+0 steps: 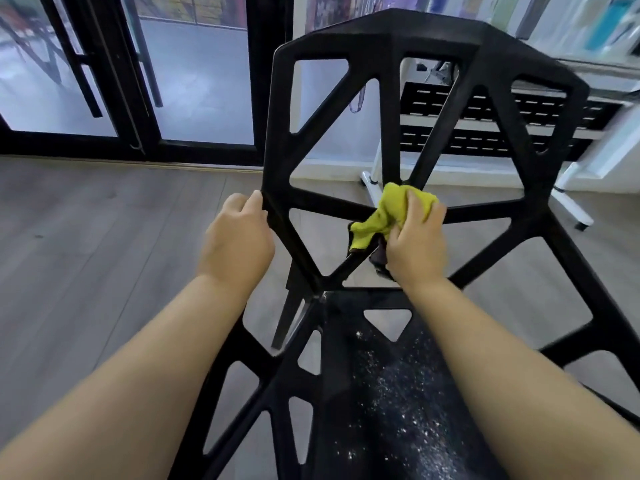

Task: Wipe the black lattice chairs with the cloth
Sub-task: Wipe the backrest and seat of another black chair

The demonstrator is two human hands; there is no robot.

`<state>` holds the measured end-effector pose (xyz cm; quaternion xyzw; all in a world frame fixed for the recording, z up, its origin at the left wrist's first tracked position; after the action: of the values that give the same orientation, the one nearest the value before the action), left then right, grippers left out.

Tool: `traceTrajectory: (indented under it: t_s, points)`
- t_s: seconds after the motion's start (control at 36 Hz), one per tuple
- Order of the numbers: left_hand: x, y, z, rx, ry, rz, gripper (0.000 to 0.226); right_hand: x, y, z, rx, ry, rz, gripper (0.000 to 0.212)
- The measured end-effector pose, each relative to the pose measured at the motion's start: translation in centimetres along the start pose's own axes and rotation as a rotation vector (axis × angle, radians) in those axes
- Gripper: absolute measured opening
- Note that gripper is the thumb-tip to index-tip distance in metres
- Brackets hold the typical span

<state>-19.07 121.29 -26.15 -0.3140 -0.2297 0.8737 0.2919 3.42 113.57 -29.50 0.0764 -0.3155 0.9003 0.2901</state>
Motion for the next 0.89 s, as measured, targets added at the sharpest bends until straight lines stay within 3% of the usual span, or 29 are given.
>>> traceTrajectory:
  t_s: [0.11, 0.25, 0.42, 0.58, 0.69, 0.89]
  points:
    - [0.0, -0.2, -0.2, -0.002, 0.010, 0.077, 0.025, -0.3, 3.4, -2.1, 0.150, 0.078, -0.033, 0.055]
    - [0.1, -0.2, -0.3, -0.027, 0.024, 0.111, 0.027, 0.4, 9.3, -4.2, 0.482, 0.158, 0.102, 0.059]
    - [0.1, -0.8, -0.7, 0.077, -0.105, 0.163, 0.029, 0.6, 8.8, -4.0, 0.524, 0.200, 0.144, 0.055]
    - [0.6, -2.2, -1.0, 0.121, -0.048, 0.139, 0.027, 2.4, 8.1, -4.0, 0.645, 0.113, 0.171, 0.043]
    - [0.8, -3.3, -1.5, 0.127, -0.032, 0.161, 0.026, 2.5, 6.5, -4.0, 0.736, 0.116, 0.181, 0.027]
    - [1.2, -4.5, -2.6, 0.126, -0.139, 0.087, 0.029, 2.4, 4.7, -4.7, 0.778, 0.104, 0.151, 0.025]
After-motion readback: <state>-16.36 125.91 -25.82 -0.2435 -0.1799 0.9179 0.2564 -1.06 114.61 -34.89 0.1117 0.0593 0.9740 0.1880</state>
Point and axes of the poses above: each hand's wrist, its own y-axis away from the middle knuckle, its own z-axis out of the back of the hand, x = y × z, the point moved 1 cm from there along -y, towards the middle knuckle, and after that the axes turned 6 degrees about y, right-handed, at the moved point
